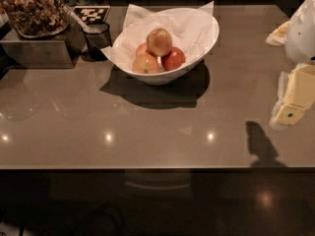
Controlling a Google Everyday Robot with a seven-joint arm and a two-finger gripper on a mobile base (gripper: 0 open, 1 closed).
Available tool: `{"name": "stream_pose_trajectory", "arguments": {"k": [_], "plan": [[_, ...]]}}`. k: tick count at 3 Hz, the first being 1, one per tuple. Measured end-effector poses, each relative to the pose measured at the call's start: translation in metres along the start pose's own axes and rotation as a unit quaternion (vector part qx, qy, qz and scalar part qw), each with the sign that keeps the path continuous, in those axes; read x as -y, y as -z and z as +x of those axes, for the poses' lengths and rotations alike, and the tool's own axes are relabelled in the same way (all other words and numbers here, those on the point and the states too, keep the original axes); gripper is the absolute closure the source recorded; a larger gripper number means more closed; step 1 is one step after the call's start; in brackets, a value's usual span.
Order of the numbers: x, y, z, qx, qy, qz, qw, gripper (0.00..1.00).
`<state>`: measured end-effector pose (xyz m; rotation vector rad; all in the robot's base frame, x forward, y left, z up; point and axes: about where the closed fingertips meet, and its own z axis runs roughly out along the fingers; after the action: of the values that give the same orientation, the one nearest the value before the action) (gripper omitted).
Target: Pick apple from white bowl
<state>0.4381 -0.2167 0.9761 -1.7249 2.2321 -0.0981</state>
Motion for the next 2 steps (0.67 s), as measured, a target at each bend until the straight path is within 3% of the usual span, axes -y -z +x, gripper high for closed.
{"name": "stream_pose_trajectory", "arguments": {"k": [2], "plan": [[0.0052, 0.0017, -0.0021, 0.014, -0.011, 0.002, 0.9998, 0.00]]}}
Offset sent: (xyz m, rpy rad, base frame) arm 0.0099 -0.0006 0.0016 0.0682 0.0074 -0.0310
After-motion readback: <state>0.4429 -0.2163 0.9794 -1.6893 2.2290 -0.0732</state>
